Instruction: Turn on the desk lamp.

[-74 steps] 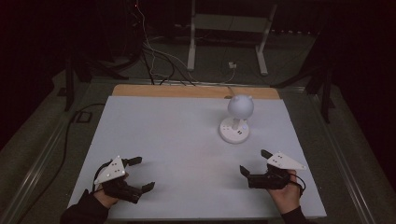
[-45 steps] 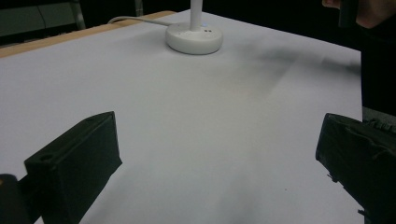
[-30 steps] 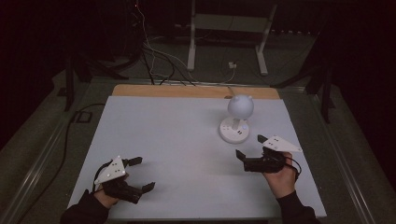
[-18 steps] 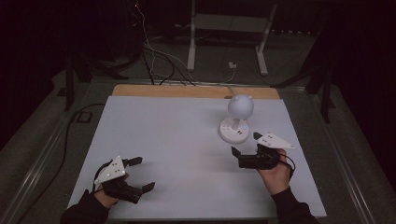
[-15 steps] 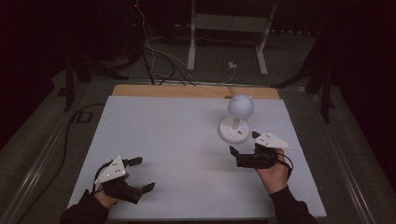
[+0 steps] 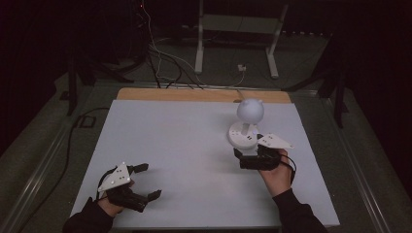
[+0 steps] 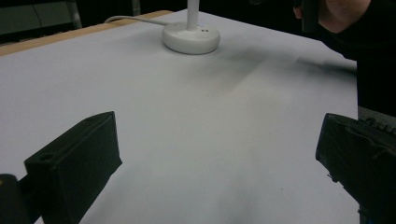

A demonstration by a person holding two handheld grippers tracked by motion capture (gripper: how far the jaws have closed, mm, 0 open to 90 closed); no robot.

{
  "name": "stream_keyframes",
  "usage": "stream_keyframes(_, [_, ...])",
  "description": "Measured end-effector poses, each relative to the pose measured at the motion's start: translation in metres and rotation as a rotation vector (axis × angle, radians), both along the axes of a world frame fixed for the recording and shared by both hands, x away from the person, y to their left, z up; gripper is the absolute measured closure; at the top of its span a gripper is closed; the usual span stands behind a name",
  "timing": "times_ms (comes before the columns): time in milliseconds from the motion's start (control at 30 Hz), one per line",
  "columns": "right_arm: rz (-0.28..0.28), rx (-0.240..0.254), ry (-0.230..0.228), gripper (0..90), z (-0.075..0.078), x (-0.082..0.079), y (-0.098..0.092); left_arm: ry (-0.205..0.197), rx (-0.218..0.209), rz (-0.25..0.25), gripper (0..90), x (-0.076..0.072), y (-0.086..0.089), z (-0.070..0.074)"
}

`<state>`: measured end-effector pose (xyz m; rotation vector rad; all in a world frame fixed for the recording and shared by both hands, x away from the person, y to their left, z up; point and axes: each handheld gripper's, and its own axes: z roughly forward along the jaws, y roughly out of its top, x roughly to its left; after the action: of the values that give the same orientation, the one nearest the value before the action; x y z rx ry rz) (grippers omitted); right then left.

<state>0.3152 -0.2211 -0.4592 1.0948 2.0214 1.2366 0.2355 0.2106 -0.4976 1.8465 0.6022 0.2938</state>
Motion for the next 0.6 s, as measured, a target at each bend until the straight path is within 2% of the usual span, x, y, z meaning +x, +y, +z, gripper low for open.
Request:
stream_keyframes(100, [-0.017,-0.03,-0.01,0.0,-0.004,0.004,0.003,0.001,0.0,-0.001,0.3,0.0,0.0,0.0])
stream_keyframes(167, [-0.033,-0.026,-0.015,0.0,-0.005,0.006,0.004,0.001,0.001,-0.002,0.3,0.0,0.0,0.0])
stream_keyframes(200, [-0.057,-0.006,-0.01,0.0,-0.007,0.009,0.006,0.001,0.0,-0.001,0.3,0.0,0.0,0.0])
stream_keyframes(267, [-0.064,-0.002,-0.009,0.0,-0.008,0.011,0.007,0.002,0.0,-0.002,0.3,0.0,0.0,0.0])
stream_keyframes(333, [-0.094,0.002,-0.017,0.0,-0.01,0.013,0.009,0.002,0.001,-0.002,0.3,0.0,0.0,0.0])
stream_keyframes(467, [-0.122,0.033,-0.019,0.0,-0.013,0.017,0.013,0.003,0.0,-0.003,0.3,0.0,0.0,0.0])
stream_keyframes(600, [-0.148,0.036,-0.014,3.5,-0.014,0.02,0.014,0.004,0.005,-0.01,0.3,-0.001,-0.001,0.0])
